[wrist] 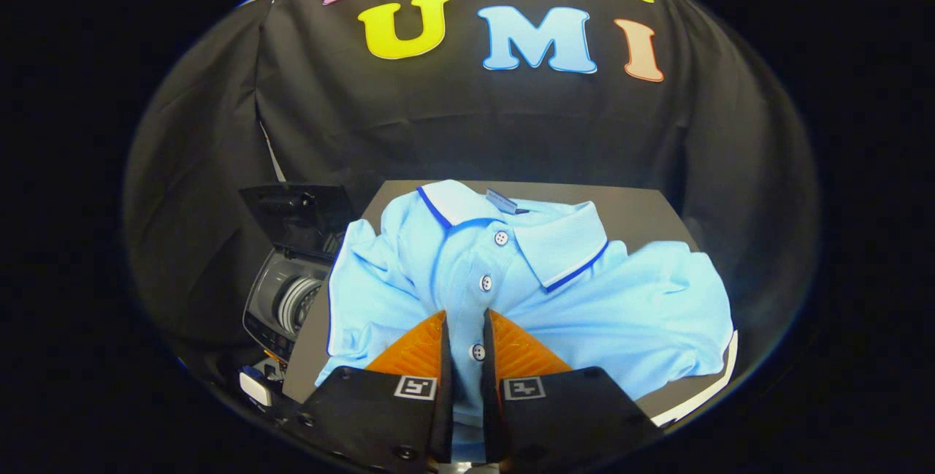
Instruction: Put the clothes into the washing machine and then close the washing machine lid.
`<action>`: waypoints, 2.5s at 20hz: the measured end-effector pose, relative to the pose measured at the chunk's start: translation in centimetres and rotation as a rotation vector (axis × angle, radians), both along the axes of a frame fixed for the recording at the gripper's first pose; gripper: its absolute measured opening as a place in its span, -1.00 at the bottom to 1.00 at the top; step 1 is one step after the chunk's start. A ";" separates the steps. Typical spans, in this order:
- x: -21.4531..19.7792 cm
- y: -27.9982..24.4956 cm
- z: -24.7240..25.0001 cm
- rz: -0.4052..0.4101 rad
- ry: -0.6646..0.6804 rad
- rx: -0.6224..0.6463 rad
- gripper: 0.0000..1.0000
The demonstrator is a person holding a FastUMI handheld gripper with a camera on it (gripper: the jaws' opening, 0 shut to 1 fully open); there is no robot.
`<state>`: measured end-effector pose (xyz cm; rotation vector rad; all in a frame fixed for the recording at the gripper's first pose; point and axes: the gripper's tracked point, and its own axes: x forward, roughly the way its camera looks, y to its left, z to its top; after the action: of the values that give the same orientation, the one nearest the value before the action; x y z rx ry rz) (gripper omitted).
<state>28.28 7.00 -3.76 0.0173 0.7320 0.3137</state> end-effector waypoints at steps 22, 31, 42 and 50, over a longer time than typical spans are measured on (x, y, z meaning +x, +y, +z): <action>1.3 0.1 7.1 -0.051 -0.178 0.078 -0.96; 1.3 3.8 13.9 0.020 -0.320 0.136 -0.99; -1.1 14.7 18.8 0.163 -0.327 0.256 -0.99; -2.0 23.3 20.6 0.266 -0.303 0.309 -0.99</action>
<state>26.28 30.34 16.86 0.1625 0.3792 0.6671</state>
